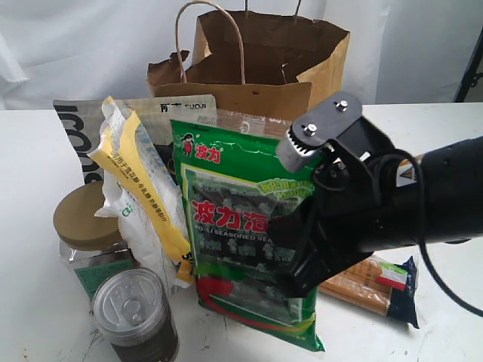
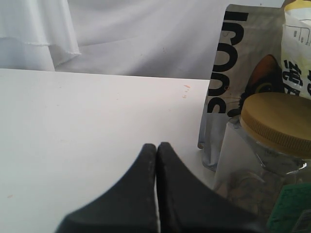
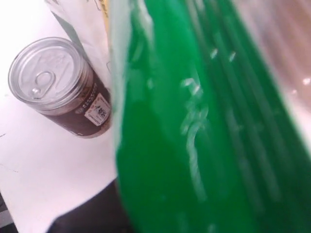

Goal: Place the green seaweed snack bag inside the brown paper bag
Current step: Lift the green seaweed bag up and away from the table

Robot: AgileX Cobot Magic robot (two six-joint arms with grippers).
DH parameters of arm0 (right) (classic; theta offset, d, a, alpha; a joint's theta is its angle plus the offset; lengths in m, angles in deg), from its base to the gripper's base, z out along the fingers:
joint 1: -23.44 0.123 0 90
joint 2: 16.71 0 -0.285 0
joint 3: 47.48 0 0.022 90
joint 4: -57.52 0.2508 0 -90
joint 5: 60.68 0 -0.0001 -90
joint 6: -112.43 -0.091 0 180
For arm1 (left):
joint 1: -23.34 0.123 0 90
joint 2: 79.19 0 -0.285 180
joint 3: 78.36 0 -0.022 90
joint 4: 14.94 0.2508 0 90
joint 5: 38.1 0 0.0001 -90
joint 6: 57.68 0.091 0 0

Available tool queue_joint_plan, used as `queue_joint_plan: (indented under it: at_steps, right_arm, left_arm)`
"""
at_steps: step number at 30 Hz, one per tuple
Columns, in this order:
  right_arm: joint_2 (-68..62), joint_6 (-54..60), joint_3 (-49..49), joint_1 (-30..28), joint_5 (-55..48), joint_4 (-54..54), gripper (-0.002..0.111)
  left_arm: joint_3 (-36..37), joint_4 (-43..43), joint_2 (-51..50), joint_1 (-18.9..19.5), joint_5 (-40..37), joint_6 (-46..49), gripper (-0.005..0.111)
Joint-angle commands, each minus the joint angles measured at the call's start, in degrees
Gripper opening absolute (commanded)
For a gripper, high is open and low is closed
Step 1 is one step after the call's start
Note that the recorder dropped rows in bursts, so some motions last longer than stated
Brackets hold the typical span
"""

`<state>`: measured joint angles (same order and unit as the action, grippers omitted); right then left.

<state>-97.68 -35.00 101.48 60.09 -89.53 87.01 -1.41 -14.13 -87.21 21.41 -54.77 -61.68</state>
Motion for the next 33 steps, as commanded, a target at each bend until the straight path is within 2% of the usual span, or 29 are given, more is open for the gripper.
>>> queue_joint_plan:
  at_steps: [1,7,12,16,26,33]
  right_arm:
    - [3.98,-1.30,-0.39,0.22,0.18,-1.74,0.000]
    - [7.48,-4.61,0.13,0.22,-0.69,-3.90,0.000]
    - [10.23,-11.45,3.84,0.22,-2.47,-10.09,0.000]
    - [11.77,-19.92,8.00,0.22,-4.34,-19.30,0.000]
    - [13.55,-36.01,19.96,0.22,-17.65,-47.36,0.000]
    - [13.94,-37.38,23.98,0.22,-16.79,-48.20,0.000]
  left_arm:
    - [0.27,0.00,0.24,-0.31,0.54,-0.10,0.001]
    - [0.27,0.00,0.24,-0.31,0.54,-0.10,0.001]
    - [0.27,0.00,0.24,-0.31,0.54,-0.10,0.001]
    - [0.27,0.00,0.24,-0.31,0.54,-0.10,0.001]
    - [0.27,0.00,0.24,-0.31,0.54,-0.10,0.001]
    - [0.27,0.00,0.24,-0.31,0.54,-0.10,0.001]
